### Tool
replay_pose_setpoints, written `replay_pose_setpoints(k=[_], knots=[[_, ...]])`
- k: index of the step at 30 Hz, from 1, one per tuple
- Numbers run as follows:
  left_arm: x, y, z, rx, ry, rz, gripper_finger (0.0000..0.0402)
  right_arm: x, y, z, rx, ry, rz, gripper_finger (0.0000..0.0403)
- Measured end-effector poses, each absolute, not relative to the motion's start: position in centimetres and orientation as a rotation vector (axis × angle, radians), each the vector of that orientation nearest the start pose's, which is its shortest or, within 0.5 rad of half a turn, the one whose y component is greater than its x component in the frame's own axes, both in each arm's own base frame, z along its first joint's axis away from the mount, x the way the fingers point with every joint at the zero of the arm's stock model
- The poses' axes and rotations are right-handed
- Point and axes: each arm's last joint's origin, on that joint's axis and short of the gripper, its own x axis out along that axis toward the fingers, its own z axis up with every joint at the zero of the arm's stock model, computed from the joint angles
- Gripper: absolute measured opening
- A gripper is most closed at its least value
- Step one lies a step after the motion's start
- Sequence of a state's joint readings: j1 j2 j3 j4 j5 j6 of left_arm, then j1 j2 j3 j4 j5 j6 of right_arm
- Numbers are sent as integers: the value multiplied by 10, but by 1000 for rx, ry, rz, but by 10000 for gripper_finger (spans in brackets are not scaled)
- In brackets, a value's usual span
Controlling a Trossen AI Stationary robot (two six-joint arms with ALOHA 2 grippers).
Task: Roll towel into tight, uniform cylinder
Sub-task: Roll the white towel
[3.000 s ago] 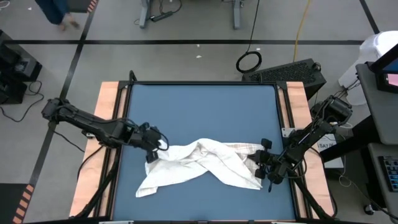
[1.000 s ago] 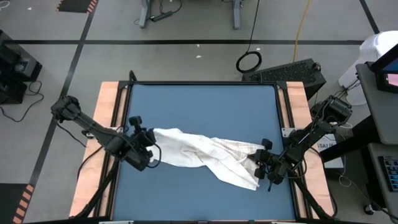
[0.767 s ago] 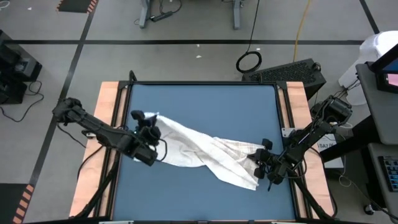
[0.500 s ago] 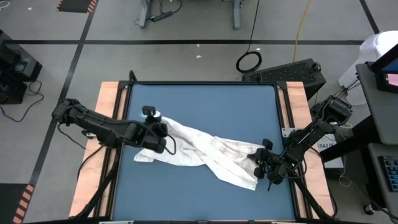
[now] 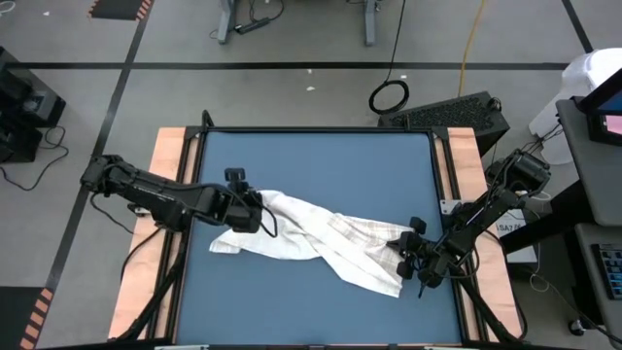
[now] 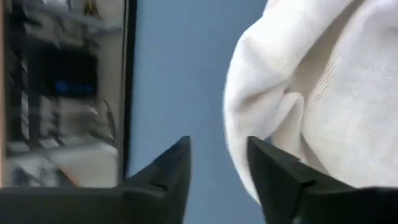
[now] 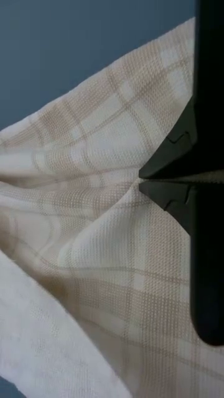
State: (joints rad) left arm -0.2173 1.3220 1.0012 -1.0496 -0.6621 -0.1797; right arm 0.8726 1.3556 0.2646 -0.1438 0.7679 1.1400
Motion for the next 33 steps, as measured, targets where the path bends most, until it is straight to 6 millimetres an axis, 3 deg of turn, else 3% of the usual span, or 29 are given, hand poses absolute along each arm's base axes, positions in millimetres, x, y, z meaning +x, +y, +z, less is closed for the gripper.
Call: replay_pose_setpoints(k=[4, 8, 18, 25, 30, 33], knots=[[222, -37, 249, 205, 1166, 534, 229, 118, 109, 88, 175, 733, -362, 6], [226, -57, 243, 46, 1109, 473, 257, 118, 109, 88, 175, 733, -362, 6], [220, -108, 172, -97, 975, 322, 260, 115, 112, 88, 155, 726, -342, 6], [216, -120, 128, -183, 1128, 382, 260, 111, 115, 86, 123, 724, -322, 6], [211, -134, 122, -246, 1185, 340, 259, 107, 119, 85, 108, 740, -288, 6], [207, -150, 134, -276, 1202, 205, 251, 105, 121, 85, 99, 745, -269, 6]])
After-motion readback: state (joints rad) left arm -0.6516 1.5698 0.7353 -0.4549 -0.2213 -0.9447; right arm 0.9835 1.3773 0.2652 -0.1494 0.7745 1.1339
